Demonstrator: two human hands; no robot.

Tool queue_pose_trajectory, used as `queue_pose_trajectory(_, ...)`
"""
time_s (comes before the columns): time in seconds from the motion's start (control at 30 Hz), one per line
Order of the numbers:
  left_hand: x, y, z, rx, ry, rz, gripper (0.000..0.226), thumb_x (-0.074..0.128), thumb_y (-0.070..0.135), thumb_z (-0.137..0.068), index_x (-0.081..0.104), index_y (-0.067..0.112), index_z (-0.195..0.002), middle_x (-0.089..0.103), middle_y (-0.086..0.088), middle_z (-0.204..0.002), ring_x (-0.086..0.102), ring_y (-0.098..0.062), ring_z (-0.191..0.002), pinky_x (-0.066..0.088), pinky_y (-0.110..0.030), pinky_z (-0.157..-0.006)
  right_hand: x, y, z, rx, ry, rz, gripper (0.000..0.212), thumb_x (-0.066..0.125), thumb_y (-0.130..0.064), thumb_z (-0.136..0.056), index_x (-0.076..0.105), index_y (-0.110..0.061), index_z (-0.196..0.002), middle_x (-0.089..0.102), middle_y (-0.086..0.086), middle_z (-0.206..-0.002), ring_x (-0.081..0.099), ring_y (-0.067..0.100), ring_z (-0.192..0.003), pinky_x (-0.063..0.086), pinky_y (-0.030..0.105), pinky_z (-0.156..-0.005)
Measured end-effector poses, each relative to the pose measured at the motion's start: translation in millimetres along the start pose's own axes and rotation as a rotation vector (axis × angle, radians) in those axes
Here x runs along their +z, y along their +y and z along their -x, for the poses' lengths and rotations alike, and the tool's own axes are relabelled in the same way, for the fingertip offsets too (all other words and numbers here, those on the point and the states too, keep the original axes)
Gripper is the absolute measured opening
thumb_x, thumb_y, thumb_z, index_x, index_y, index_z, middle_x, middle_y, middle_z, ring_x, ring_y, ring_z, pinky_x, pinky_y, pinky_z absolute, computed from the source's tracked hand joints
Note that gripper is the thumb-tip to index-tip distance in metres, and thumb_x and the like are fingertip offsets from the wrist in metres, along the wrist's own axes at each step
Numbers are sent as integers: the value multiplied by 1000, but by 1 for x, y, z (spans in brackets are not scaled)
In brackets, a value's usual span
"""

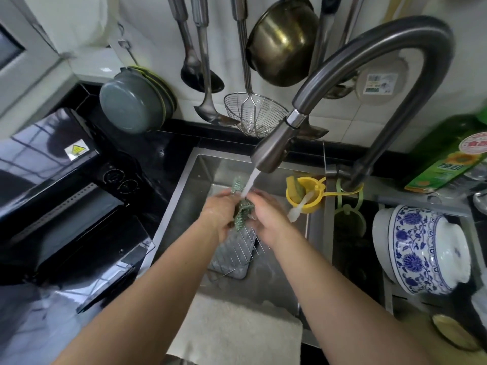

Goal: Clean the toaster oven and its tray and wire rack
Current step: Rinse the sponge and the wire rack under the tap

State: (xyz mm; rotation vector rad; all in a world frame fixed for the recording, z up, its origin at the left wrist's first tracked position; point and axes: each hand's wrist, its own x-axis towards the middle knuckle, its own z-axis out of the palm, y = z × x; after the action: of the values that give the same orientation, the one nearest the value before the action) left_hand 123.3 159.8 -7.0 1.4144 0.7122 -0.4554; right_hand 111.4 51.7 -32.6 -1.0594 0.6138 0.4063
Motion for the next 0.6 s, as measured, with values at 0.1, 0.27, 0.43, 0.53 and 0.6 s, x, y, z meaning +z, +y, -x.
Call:
queue_pose_trajectory(0.1, -17, 4, -4, 67, 90, -20, 26, 62, 14, -104, 67, 15, -129, 77, -9, -112, 74, -17, -91, 59, -37, -88, -12, 0, -6, 150, -7, -241, 49, 48, -51, -100, 68, -9, -116, 75, 16, -105, 74, 31, -88, 57, 44, -81)
queue_pose_trajectory(0.27, -29, 10, -12, 21, 112, 69, 19, 61, 13, -105, 66, 17, -122, 79, -8, -103, 77, -25, -91, 64, -44, -83, -33, 4, -5, 214, -41, -162, 39, 60, -39, -97, 64, -11, -123, 76, 14, -104, 76, 28, -89, 60, 43, -75)
queue_pose_trajectory(0.43, -30, 4, -12, 4, 52, 144, 25, 52, 1, -106, 62, 8, -127, 75, -16, -115, 75, -31, -102, 61, -48, -92, -32, -1, -10, 35, 193, 20, 27, 68, -4, -91, 67, -17, -114, 76, 4, -101, 70, 14, -75, 51, 27, -54)
queue_pose_trajectory(0.53, -22, -7, -12, 120, 86, -203, 41, 56, 0, -102, 53, 9, -142, 66, -10, -133, 68, -30, -113, 55, -45, -101, -25, -5, -9, -112, 343, 72, 26, 72, -6, -89, 69, -27, -104, 71, -10, -93, 63, 5, -78, 44, 21, -60)
queue_pose_trajectory(0.6, -14, -14, -9, 96, -2, -203, 39, 60, 22, -105, 54, 17, -143, 64, 0, -128, 64, -21, -107, 48, -36, -99, -14, -3, -3, -249, 304, 181, 26, 70, -4, -89, 72, -24, -105, 74, -10, -94, 70, 10, -85, 51, 20, -69)
